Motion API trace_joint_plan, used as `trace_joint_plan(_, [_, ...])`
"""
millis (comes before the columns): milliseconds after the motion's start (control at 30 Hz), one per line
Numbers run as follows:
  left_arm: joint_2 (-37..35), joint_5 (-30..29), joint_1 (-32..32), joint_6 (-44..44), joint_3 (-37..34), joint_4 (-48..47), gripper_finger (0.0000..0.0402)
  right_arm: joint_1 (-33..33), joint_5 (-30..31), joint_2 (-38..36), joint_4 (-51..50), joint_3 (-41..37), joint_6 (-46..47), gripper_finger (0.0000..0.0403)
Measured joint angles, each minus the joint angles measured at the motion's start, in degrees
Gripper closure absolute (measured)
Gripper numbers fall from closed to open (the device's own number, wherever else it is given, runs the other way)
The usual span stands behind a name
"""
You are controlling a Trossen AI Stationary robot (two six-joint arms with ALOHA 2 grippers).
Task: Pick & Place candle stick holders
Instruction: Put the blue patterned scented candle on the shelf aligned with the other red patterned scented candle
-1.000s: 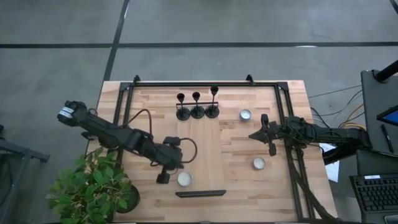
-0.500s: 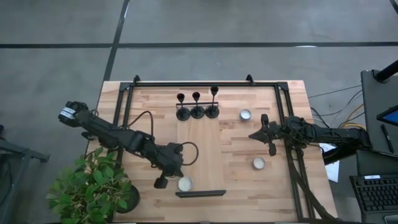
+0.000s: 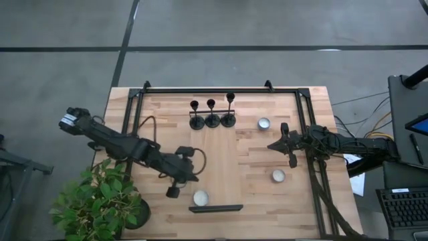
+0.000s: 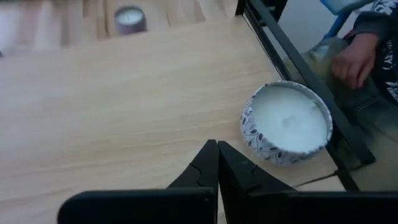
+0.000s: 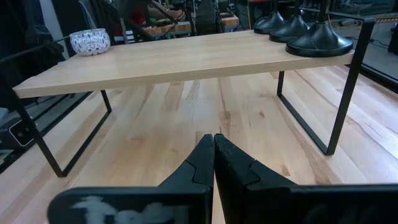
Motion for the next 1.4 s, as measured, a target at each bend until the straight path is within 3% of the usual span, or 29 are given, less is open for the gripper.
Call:
trace_joint_plan(133, [-5.2,-0.2,0.0,2.2,-5.8,5.9,0.0401,0.0,0.0,0.0,0.0,0.0,0.0,0.0394])
trace_joint_plan(500, [-25.8,-2.5,0.6,5.2,-30.2,18.1,0.0401,0.0,0.0,0.0,0.0,0.0,0.0,0.0394])
trace_joint_plan(600, [-32.0,-10.8,0.8,9.6,-36.2,18.3,0.0401,0.0,0.0,0.0,0.0,0.0,0.0,0.0394])
trace_joint_plan(667, [-35.5,-16.1,0.8,6.0,-39.5,19.8,0.0399,0.0,0.0,0.0,0.0,0.0,0.0,0.0394])
trace_joint_plan(733, [-38.8,-17.9,0.8,3.8,-42.7,22.1,0.0397,0.0,0.0,0.1,0.0,0.0,0.0,0.0394])
trace_joint_plan(967, [-48.3,-10.3,0.7,6.2,-52.3,32.3,0.0396,0.0,0.0,0.0,0.0,0.0,-0.2,0.0394])
trace_joint_plan(1200, [-56.0,-8.4,0.7,8.1,-57.1,31.9,0.0394,0.0,0.0,0.0,0.0,0.0,-10.8,0.0394])
trace_joint_plan(1400, [-61.4,-6.4,0.7,10.6,-60.2,32.4,0.0397,0.0,0.0,0.0,0.0,0.0,-10.9,0.0394])
